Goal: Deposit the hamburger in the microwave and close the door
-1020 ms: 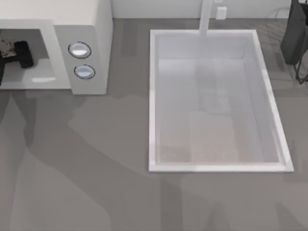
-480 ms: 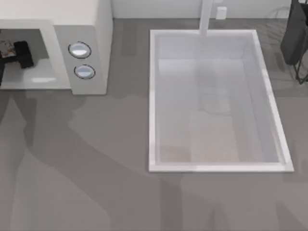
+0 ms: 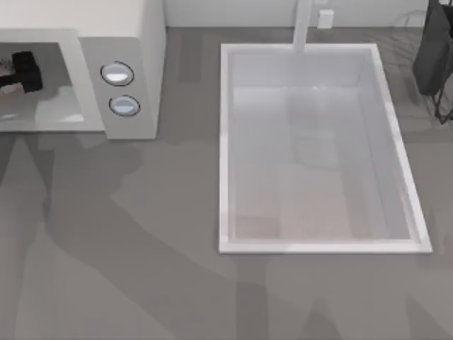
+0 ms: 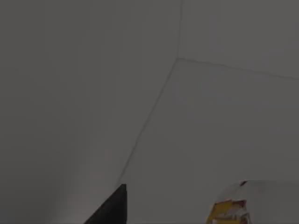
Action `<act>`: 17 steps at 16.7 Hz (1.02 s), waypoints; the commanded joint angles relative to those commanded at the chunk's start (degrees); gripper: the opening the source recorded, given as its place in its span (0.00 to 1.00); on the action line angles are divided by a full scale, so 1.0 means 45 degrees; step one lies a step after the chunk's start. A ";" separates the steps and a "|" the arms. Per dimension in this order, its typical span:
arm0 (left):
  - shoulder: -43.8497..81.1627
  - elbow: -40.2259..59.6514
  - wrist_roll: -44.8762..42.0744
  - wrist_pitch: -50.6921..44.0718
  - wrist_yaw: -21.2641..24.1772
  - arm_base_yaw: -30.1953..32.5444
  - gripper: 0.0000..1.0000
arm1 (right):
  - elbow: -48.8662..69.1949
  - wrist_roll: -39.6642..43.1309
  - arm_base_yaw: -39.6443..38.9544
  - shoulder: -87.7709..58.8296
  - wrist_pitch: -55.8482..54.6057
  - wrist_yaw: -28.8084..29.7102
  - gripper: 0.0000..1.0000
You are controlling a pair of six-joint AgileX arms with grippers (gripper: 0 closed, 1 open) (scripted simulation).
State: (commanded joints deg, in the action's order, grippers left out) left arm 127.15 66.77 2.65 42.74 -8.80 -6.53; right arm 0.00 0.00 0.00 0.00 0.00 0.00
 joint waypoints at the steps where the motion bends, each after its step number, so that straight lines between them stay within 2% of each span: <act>1: -0.0284 -0.0446 -0.0063 0.0195 0.0065 -0.0009 1.00 | 0.0000 0.0000 0.0000 0.0000 0.0000 0.0000 1.00; 11: -0.2822 -0.6464 -0.0620 0.2337 0.0760 -0.0563 1.00 | 0.0000 0.0000 0.0000 0.0000 0.0000 0.0000 1.00; 17: -0.3736 -0.9050 -0.0701 0.4457 0.1111 -0.1262 1.00 | 0.0000 0.0000 0.0000 0.0000 0.0000 0.0000 1.00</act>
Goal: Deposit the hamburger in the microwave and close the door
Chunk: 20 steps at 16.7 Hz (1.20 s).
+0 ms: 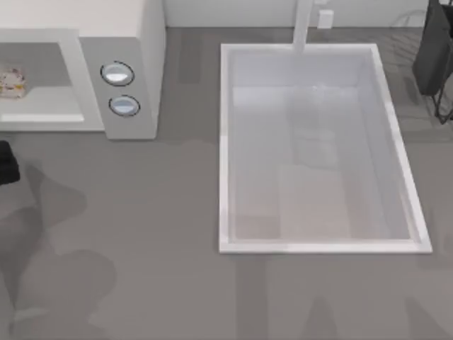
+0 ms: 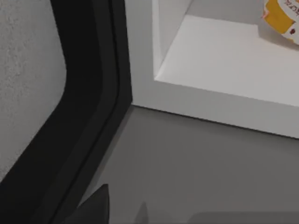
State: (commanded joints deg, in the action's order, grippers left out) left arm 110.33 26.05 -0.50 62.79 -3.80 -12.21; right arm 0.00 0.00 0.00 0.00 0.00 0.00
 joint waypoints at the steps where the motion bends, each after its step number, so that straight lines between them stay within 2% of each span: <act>1: -0.0052 -0.0269 -0.0005 0.0276 0.0052 -0.0110 1.00 | 0.0000 0.0000 0.0000 0.0000 0.0000 0.0000 1.00; 5: 0.0208 -0.1069 0.0015 0.0608 0.0169 -0.0374 1.00 | 0.0000 0.0000 0.0000 0.0000 0.0000 0.0000 1.00; 14: -0.0322 -0.0692 0.0014 0.0657 0.0146 -0.0323 1.00 | 0.0000 0.0000 0.0000 0.0000 0.0000 0.0000 1.00; 20: -0.2038 -0.0146 0.0035 -0.0872 0.0100 -0.0327 1.00 | 0.0000 0.0000 0.0000 0.0000 0.0000 0.0000 1.00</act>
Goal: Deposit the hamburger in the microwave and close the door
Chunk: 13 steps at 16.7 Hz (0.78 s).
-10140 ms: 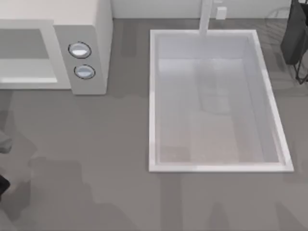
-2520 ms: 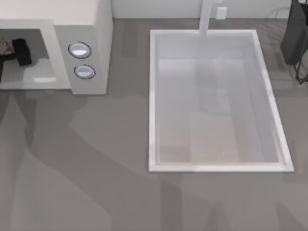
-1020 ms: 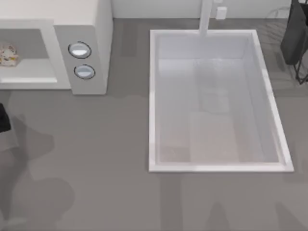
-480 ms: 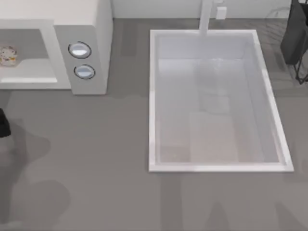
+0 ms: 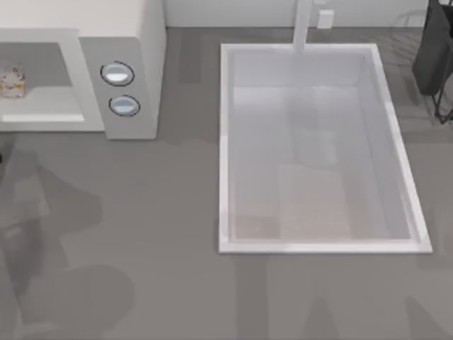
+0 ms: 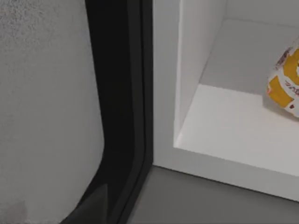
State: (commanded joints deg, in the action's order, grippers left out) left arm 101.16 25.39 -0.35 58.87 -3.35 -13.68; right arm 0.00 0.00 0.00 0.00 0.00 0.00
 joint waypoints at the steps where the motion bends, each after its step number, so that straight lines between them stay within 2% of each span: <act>1: -0.0333 0.0072 0.0005 -0.0414 -0.0006 0.0000 1.00 | 0.0000 0.0000 0.0000 0.0000 0.0000 0.0000 1.00; 13: -0.3950 0.0583 0.0013 -0.5912 -0.0017 0.0001 1.00 | 0.0000 0.0000 0.0000 0.0000 0.0000 0.0000 1.00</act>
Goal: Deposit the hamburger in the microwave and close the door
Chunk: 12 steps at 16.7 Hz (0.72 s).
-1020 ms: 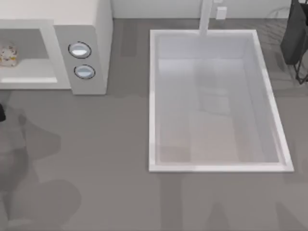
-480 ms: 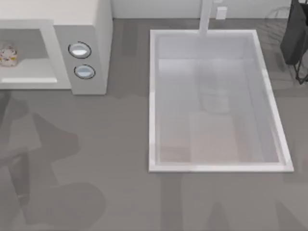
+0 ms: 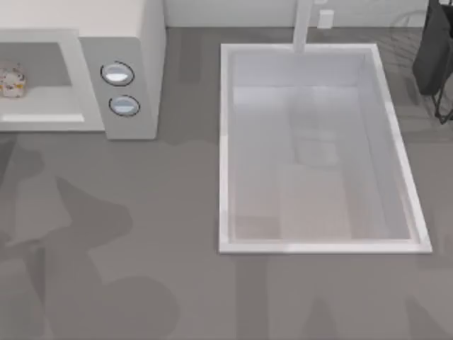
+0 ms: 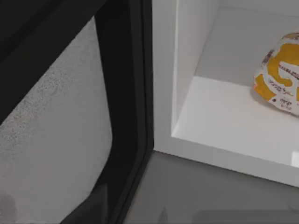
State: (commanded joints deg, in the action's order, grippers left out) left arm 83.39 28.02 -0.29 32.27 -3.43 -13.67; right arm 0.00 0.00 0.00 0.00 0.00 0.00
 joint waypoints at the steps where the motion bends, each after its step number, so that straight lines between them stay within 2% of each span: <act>1: -0.0163 0.0012 0.0000 -0.0295 -0.0004 -0.0002 1.00 | 0.0000 0.0000 0.0000 0.0000 0.0000 0.0000 1.00; 12: -0.0739 -0.0139 0.0004 -0.0946 0.0003 0.0071 1.00 | 0.0000 0.0000 0.0000 0.0000 0.0000 0.0000 1.00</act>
State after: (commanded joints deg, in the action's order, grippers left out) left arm 80.07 27.39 -0.27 28.01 -3.42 -13.35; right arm 0.00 0.00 0.00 0.00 0.00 0.00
